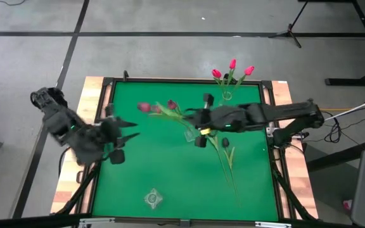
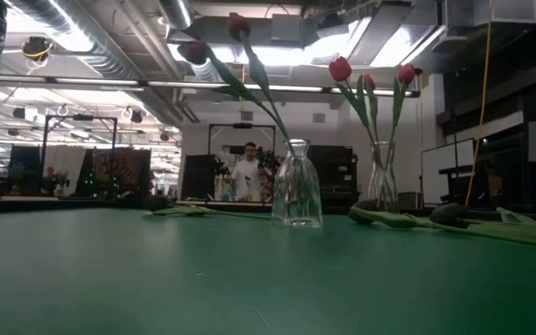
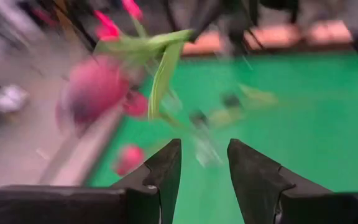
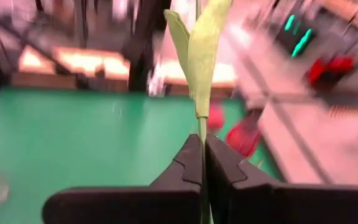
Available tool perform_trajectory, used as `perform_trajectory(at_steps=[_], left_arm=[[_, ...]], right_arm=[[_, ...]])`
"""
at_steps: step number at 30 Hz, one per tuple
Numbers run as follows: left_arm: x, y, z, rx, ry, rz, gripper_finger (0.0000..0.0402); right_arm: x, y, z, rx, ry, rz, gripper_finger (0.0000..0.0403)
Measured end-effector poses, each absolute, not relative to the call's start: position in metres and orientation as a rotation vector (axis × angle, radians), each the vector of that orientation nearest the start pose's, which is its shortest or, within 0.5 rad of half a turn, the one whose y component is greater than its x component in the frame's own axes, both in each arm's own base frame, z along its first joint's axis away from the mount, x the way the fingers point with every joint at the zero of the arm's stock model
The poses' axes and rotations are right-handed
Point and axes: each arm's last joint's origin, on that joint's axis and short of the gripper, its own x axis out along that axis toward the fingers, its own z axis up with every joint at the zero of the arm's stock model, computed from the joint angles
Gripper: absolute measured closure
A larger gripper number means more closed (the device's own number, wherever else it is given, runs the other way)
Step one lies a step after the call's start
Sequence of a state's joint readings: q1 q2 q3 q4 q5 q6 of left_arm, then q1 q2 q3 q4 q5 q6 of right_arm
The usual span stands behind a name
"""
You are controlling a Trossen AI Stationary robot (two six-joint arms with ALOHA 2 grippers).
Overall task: Sort flowers into vase by color
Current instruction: Put the dark red tulip into the center transparent vase
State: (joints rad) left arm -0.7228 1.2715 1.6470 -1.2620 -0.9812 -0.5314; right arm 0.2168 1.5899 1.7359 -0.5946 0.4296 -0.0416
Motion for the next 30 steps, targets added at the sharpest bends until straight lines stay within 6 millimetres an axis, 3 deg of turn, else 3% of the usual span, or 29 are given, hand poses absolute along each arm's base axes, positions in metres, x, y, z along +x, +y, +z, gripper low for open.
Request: perform_trajectory(at_steps=[3,6,12,16,18,23,25,30], left_arm=[[0.151,-0.13,0.432,0.218,0.287,0.5,0.0273],[0.144,-0.145,0.413,0.293,0.122,0.614,0.0273],[0.155,-0.15,0.377,0.218,0.085,0.656,0.0273],[0.162,-0.156,0.376,0.18,0.113,0.627,0.0272],[0.173,-0.158,0.384,0.11,0.171,0.551,0.0273],[0.19,-0.163,0.397,-0.169,0.407,0.014,0.0279],[0.197,-0.168,0.398,-0.124,0.394,-0.085,0.0283],[0.216,-0.159,0.413,0.054,0.143,-0.126,0.0288]], right_arm=[[0.327,0.07,0.444,-0.222,0.296,-0.209,0.0402],[0.325,0.08,0.459,-0.242,0.157,-0.137,0.0402],[0.342,0.091,0.465,-0.237,-0.031,0.107,0.0403],[0.353,0.096,0.459,-0.272,-0.056,0.149,0.0403],[0.355,0.096,0.458,-0.278,-0.057,0.135,0.0403],[0.352,0.094,0.459,-0.28,-0.051,0.105,0.0403],[0.351,0.094,0.461,-0.277,-0.066,0.114,0.0403],[0.349,0.1,0.463,-0.277,-0.089,0.159,0.0403]])
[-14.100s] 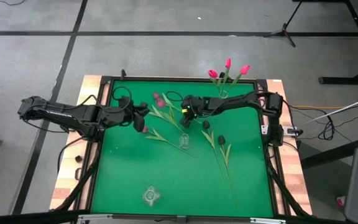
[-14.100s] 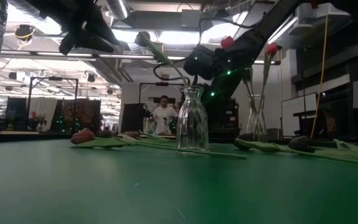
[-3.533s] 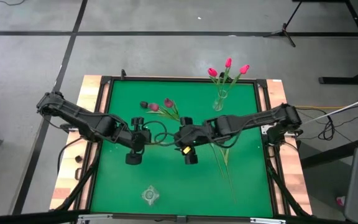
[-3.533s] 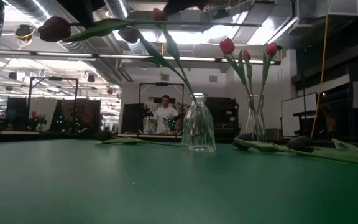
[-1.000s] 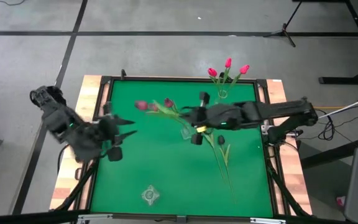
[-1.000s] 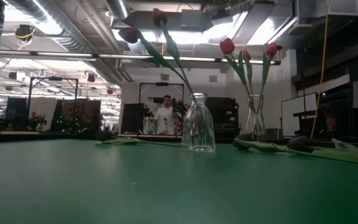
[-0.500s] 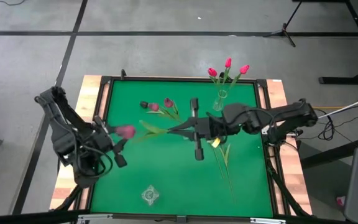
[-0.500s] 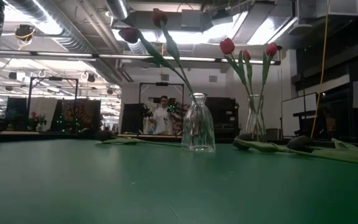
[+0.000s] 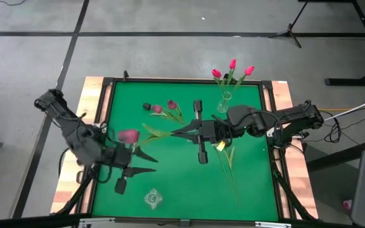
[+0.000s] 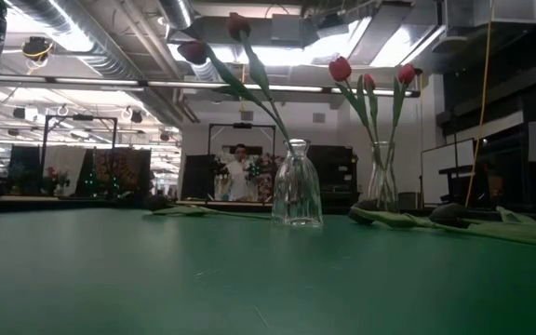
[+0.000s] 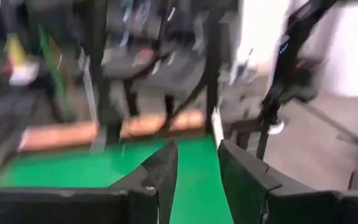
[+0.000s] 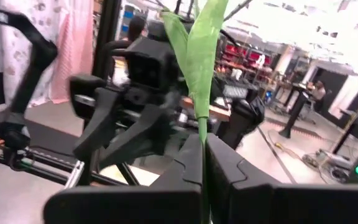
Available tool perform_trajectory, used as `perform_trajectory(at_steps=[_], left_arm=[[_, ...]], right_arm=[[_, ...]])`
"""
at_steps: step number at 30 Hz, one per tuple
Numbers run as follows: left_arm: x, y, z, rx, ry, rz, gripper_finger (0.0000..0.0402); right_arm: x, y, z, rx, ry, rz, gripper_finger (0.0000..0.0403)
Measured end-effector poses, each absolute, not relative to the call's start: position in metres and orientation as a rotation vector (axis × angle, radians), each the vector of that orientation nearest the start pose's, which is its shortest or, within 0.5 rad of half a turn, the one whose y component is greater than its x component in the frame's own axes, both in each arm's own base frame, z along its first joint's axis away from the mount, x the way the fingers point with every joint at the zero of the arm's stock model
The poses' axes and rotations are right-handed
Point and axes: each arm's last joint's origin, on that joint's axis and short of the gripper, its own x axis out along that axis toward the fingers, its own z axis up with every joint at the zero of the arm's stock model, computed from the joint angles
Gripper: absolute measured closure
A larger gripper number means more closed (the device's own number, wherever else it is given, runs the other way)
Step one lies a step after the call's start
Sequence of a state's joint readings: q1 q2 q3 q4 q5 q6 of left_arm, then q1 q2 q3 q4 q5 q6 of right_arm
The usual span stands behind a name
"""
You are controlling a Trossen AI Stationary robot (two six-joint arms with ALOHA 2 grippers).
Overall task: Sort flowers into vase by color
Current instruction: Put the dark red tulip into the center transparent vase
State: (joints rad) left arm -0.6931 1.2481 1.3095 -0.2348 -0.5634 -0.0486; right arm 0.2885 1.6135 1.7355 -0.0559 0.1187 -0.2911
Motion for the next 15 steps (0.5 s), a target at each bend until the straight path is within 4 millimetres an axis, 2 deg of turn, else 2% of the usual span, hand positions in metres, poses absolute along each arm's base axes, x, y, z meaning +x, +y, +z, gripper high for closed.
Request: perform_trajectory(at_steps=[3,10,15], left_arm=[[0.219,-0.146,0.412,0.113,0.027,-0.198,0.0287],[0.217,-0.099,0.384,0.104,-0.279,-0.149,0.0286],[0.236,-0.077,0.359,0.049,-0.309,-0.248,0.0286]], right_arm=[[0.347,0.106,0.465,-0.3,-0.107,0.166,0.0403],[0.334,0.119,0.476,-0.341,-0.179,0.162,0.0403],[0.337,0.116,0.481,-0.322,-0.263,0.217,0.0403]])
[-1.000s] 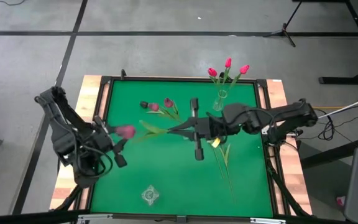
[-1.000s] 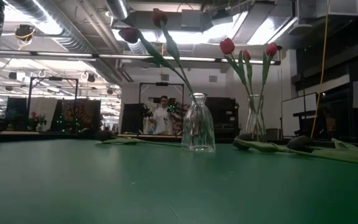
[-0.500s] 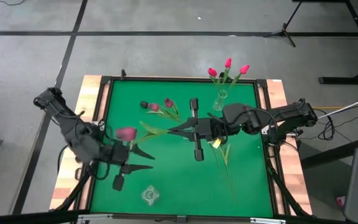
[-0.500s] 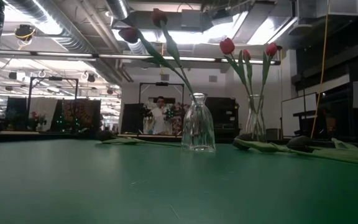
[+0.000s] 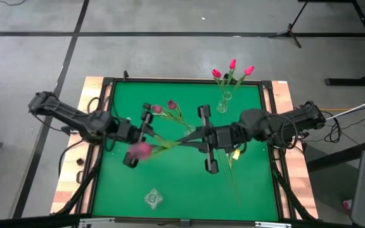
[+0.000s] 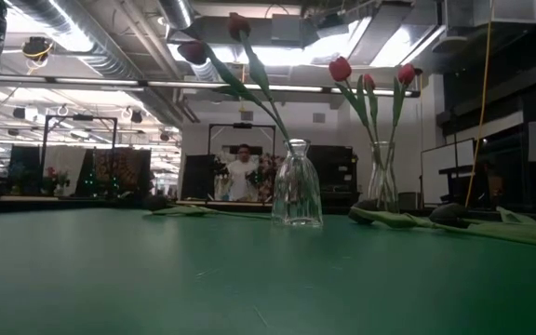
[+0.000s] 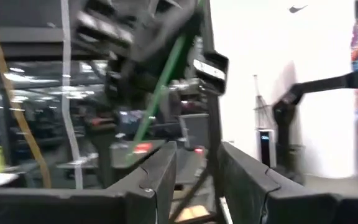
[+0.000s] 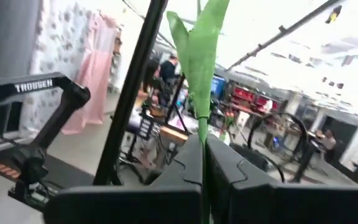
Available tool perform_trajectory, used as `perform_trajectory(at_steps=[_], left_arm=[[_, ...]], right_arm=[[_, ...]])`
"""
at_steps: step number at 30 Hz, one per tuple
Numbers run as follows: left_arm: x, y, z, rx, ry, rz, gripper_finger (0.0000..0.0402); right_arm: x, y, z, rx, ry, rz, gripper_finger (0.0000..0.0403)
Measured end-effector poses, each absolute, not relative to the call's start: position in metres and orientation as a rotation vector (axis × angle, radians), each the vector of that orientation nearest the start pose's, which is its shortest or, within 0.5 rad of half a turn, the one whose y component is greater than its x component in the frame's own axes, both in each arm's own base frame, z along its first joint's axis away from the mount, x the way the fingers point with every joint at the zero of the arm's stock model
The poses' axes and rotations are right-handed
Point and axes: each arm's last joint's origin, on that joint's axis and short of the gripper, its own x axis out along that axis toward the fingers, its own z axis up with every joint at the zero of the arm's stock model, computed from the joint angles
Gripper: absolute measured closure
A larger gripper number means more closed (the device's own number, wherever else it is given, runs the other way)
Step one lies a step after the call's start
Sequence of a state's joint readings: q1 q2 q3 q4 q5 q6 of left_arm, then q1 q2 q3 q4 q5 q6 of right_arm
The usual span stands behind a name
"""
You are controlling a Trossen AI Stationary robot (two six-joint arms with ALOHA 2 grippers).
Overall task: Sort flowers into vase by color
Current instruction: Put the dark red tulip into the center transparent vase
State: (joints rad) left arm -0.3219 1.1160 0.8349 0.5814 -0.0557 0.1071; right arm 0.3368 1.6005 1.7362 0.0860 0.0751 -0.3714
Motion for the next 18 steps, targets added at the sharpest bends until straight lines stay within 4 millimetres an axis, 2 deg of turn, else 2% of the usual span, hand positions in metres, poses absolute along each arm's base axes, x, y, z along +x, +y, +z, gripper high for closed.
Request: perform_trajectory(at_steps=[6,18], left_arm=[[0.251,-0.071,0.349,0.019,-0.275,-0.284,0.0285],[0.25,-0.073,0.349,0.005,-0.273,-0.344,0.0285]], right_arm=[[0.361,0.11,0.464,-0.284,-0.233,0.269,0.0403],[0.395,0.102,0.435,-0.229,-0.203,0.334,0.0403]])
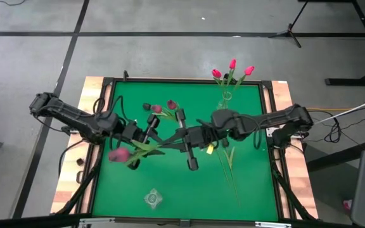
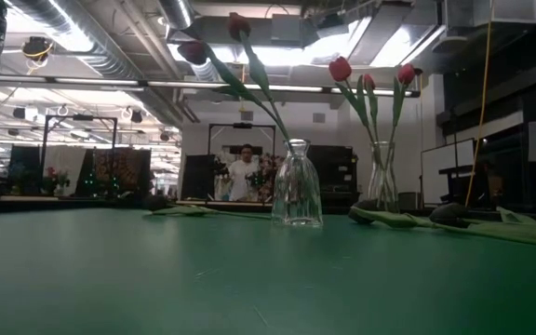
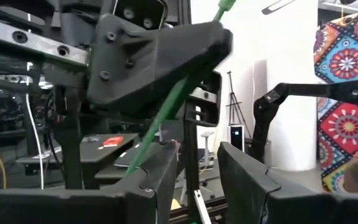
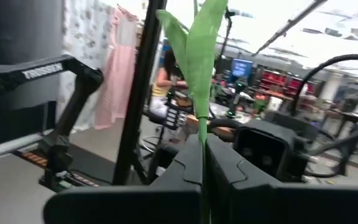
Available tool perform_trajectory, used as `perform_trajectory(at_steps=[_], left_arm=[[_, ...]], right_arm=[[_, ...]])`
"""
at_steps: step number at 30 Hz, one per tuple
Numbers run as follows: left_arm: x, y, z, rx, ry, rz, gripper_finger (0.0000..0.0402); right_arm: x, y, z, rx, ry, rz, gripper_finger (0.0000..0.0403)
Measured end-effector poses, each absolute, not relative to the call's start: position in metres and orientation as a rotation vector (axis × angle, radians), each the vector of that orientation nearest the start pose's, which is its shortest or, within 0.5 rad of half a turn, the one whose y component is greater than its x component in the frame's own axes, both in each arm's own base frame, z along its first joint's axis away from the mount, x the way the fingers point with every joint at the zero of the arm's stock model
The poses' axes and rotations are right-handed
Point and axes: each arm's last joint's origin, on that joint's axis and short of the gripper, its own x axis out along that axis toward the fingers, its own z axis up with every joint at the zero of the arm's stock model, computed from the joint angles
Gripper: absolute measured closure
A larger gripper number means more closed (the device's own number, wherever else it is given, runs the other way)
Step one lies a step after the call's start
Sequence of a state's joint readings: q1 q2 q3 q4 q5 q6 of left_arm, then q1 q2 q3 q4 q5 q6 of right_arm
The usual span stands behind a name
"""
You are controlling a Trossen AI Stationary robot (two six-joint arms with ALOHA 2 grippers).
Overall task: Sort flowers into vase by color
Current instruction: Put the dark red tulip into the center transparent vase
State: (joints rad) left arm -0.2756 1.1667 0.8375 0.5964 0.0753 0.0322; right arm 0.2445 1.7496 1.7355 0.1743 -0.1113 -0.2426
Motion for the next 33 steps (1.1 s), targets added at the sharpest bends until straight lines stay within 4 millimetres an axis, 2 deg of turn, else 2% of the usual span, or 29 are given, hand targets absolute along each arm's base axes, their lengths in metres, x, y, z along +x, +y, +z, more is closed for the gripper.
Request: perform_trajectory(at_steps=[6,18,28,33], left_arm=[[0.251,-0.071,0.348,0.001,-0.258,-0.329,0.0285],[0.254,-0.063,0.346,-0.023,-0.229,-0.26,0.0285],[0.254,-0.065,0.345,-0.025,-0.22,-0.257,0.0286],[0.254,-0.064,0.344,-0.029,-0.215,-0.214,0.0324]], right_arm=[[0.406,0.096,0.427,-0.188,-0.219,0.383,0.0403],[0.414,0.094,0.42,-0.137,-0.2,0.415,0.0403],[0.415,0.088,0.419,-0.134,-0.187,0.403,0.0403],[0.416,0.088,0.416,-0.134,-0.159,0.402,0.0402]])
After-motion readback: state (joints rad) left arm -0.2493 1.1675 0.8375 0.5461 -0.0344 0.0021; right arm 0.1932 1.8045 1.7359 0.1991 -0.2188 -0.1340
